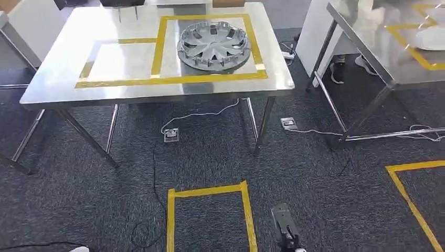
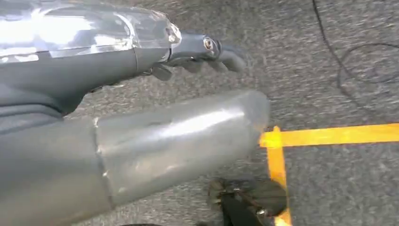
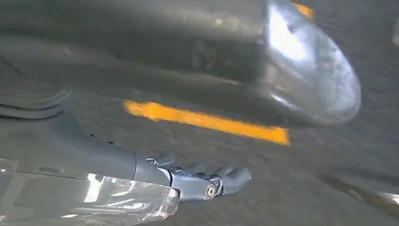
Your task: Take the parts from the cabinet and place them on the table.
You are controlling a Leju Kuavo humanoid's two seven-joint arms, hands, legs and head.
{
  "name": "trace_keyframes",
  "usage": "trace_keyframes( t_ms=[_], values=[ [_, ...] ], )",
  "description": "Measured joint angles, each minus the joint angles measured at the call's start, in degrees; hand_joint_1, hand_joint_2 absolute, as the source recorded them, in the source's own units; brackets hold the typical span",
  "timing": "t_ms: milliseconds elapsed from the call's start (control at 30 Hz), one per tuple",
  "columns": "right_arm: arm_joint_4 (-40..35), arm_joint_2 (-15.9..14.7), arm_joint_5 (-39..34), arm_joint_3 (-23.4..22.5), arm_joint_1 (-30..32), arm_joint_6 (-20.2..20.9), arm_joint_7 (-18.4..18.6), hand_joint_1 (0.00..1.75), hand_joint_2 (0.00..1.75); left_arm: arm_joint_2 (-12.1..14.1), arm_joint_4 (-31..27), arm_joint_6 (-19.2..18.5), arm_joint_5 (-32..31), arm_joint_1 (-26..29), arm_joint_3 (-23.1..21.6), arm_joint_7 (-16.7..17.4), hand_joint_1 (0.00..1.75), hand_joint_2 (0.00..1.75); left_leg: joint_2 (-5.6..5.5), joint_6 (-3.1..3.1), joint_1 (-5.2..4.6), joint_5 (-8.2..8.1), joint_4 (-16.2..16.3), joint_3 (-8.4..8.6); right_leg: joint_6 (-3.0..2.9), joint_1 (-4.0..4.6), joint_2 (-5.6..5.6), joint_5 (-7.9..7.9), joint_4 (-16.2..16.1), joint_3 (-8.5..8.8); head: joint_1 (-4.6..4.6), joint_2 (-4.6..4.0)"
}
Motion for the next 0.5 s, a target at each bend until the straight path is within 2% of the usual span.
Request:
trace_keyframes(
  t_ms=[33,67,100,133,167,200,233,267,300,367,400,433,500],
  values=[
    [0.9,0.3,-0.5,0.4,-0.1,0.2,0.0,0.00,0.00,0.2,0.0,-0.1,0.0,0.0,0.0,-0.3,0.00,0.00,-0.07,-0.23,0.04,-2.36,4.1,-0.41,-0.02,0.10,-0.08,0.78,0.0,-0.98,-0.44,0.00],
    [1.7,0.5,-1.0,0.8,-0.2,0.3,0.0,0.00,0.00,0.4,0.0,-0.2,0.0,0.0,0.0,-0.8,0.00,0.00,-0.07,-0.35,0.09,-2.49,6.9,-0.39,0.06,0.16,-0.20,1.50,0.2,-1.94,-0.70,0.00],
    [2.6,0.5,-1.5,1.1,-0.3,0.5,0.0,0.00,0.00,0.5,0.0,-0.2,0.0,0.0,0.0,-1.1,0.00,0.00,-0.07,-0.48,0.14,-0.75,8.1,0.38,0.18,0.15,-0.27,2.12,0.5,-3.13,-0.81,0.00],
    [3.5,0.6,-2.1,1.3,-0.4,0.6,0.0,0.00,0.00,0.6,0.0,-0.2,0.0,0.0,0.0,-1.5,0.00,0.00,-0.06,-0.55,0.17,2.16,7.3,2.13,0.36,0.13,-0.34,2.69,1.0,-4.41,-0.92,0.00],
    [4.5,0.7,-2.6,1.5,-0.4,0.7,-0.1,0.00,0.00,0.8,0.0,-0.2,0.0,0.0,0.1,-1.7,0.00,0.00,-0.06,-0.53,0.21,4.65,4.6,4.88,0.55,0.07,-0.43,3.11,1.7,-5.61,-1.03,0.00],
    [5.1,0.8,-2.9,1.7,-0.5,0.7,-0.1,0.00,0.00,0.9,0.0,-0.2,0.0,-0.1,0.1,-1.8,0.00,0.00,-0.08,-0.48,0.24,5.35,0.0,8.66,0.78,0.02,-0.44,3.46,2.5,-6.66,-1.09,0.00],
    [5.6,0.7,-3.0,1.8,-0.6,0.8,-0.2,0.00,0.00,0.9,0.0,-0.1,0.0,-0.2,0.1,-1.9,0.00,0.00,-0.26,-0.36,0.26,2.87,-5.7,12.84,1.07,0.13,-0.45,3.64,3.3,-7.36,-1.11,0.00],
    [5.9,0.7,-3.2,1.9,-0.7,0.8,-0.2,0.00,0.00,1.0,0.0,-0.1,0.0,-0.3,0.1,-1.9,0.00,0.00,-0.40,0.00,0.15,0.98,-10.3,15.67,1.30,0.30,-0.41,3.79,4.0,-7.77,-0.92,0.00],
    [6.3,0.7,-3.5,2.1,-0.9,0.8,-0.2,0.00,0.00,1.1,0.0,-0.1,0.0,-0.4,0.1,-2.0,0.00,0.00,-0.43,0.36,0.10,0.17,-11.1,15.67,1.60,0.29,-0.42,4.37,4.1,-7.93,-0.48,0.00],
    [7.4,0.7,-4.2,2.2,-1.2,1.1,-0.2,0.00,0.00,1.2,0.0,-0.1,0.0,-0.4,0.1,-1.9,0.00,0.00,-0.44,1.28,-0.22,0.93,-10.9,15.05,2.12,0.13,-0.26,5.59,3.8,-8.18,0.11,0.00],
    [8.1,0.7,-4.7,2.3,-1.1,1.3,-0.2,0.00,0.00,1.2,0.0,-0.1,0.0,-0.3,0.1,-1.6,0.00,0.00,-0.28,1.98,0.40,1.78,-11.3,14.44,2.41,-0.08,0.18,5.56,4.1,-8.68,0.09,0.00],
    [8.5,0.8,-5.1,2.3,-0.9,1.6,0.0,0.00,0.00,1.2,0.0,0.0,0.0,-0.3,0.1,-1.3,0.00,0.00,-0.26,2.35,0.33,2.47,-11.2,13.65,3.00,0.00,0.36,3.06,5.1,-9.16,-0.09,0.00],
    [9.2,0.8,-5.5,2.5,-0.7,2.0,0.1,0.00,0.00,1.4,0.0,0.2,0.0,-0.3,0.1,-0.8,0.00,0.00,-0.34,2.82,0.23,3.91,-11.1,11.97,3.71,-0.48,0.38,-4.71,12.0,-10.63,1.01,0.00]
  ],
)
